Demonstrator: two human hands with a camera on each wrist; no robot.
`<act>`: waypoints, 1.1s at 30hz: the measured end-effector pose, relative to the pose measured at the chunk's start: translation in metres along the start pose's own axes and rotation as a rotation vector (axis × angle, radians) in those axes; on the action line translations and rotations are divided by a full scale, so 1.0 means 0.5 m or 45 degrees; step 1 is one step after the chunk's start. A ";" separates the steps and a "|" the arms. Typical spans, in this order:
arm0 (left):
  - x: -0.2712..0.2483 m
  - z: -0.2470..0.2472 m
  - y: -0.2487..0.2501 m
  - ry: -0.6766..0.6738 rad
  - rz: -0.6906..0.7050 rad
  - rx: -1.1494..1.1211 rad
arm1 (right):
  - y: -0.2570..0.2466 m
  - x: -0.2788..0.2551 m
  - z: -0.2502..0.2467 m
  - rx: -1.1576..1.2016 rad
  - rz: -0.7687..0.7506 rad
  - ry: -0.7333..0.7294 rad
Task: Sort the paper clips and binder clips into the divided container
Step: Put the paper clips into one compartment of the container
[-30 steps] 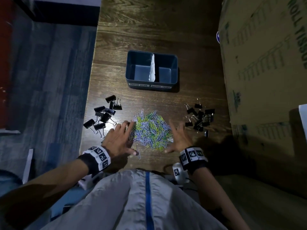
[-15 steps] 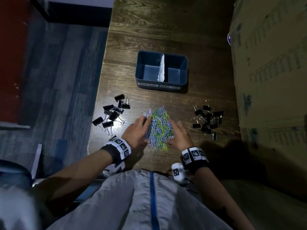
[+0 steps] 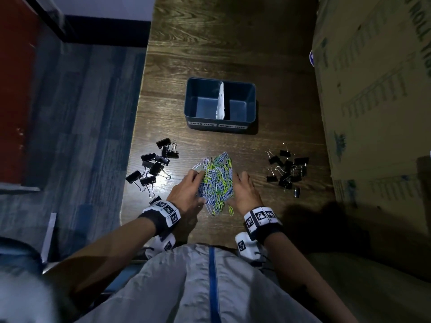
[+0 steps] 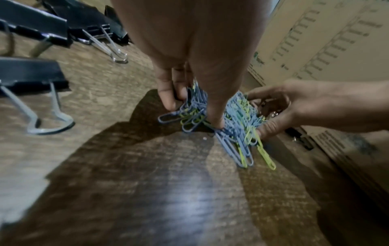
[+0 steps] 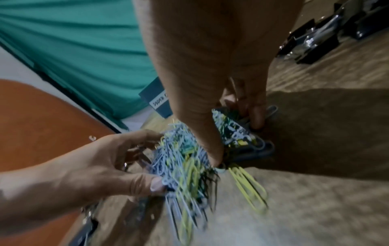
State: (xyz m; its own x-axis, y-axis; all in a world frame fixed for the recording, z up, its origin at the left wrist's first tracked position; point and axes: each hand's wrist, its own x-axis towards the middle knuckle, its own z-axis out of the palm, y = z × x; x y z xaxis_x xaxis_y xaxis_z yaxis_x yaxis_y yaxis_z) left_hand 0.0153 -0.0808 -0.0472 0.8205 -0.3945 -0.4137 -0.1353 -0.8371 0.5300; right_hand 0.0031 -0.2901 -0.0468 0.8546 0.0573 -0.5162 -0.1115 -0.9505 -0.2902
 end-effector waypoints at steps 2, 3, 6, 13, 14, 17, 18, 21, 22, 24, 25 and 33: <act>0.004 -0.007 -0.001 0.039 0.030 -0.012 | 0.008 0.004 -0.006 0.051 0.009 -0.018; 0.004 -0.013 -0.002 0.075 0.035 0.005 | 0.012 0.006 -0.012 0.072 0.030 -0.026; 0.007 -0.027 -0.001 0.164 0.007 0.052 | 0.012 0.012 -0.027 0.166 0.119 0.006; 0.037 -0.028 0.014 0.014 0.018 0.255 | -0.034 0.024 -0.032 0.035 0.012 -0.029; 0.041 -0.027 0.013 0.025 0.033 0.264 | -0.041 0.023 -0.032 -0.011 -0.007 -0.033; 0.049 -0.033 0.010 0.053 0.064 0.144 | -0.046 0.024 -0.032 -0.033 -0.026 -0.004; 0.052 -0.035 0.010 0.059 0.066 0.094 | -0.044 0.027 -0.031 -0.007 -0.012 0.009; 0.053 -0.043 0.019 0.103 0.081 -0.026 | -0.037 0.031 -0.028 0.134 0.063 0.050; 0.052 -0.044 0.020 0.118 0.093 -0.039 | -0.035 0.031 -0.027 0.180 0.084 0.078; 0.048 -0.042 0.016 0.138 0.107 -0.047 | -0.028 0.031 -0.026 0.251 0.117 0.148; 0.046 -0.042 0.014 0.164 0.104 -0.050 | -0.027 0.031 -0.029 0.278 0.127 0.169; 0.042 -0.067 0.011 0.330 0.143 -0.161 | -0.028 0.038 -0.070 0.308 0.205 0.179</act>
State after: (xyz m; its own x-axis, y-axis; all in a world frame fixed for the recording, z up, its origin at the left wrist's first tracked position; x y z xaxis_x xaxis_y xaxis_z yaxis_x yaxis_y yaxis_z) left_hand 0.0505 -0.0810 -0.0284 0.9207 -0.3589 -0.1534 -0.1766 -0.7334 0.6564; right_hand 0.0388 -0.2863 -0.0243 0.8760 -0.1471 -0.4594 -0.3541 -0.8428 -0.4053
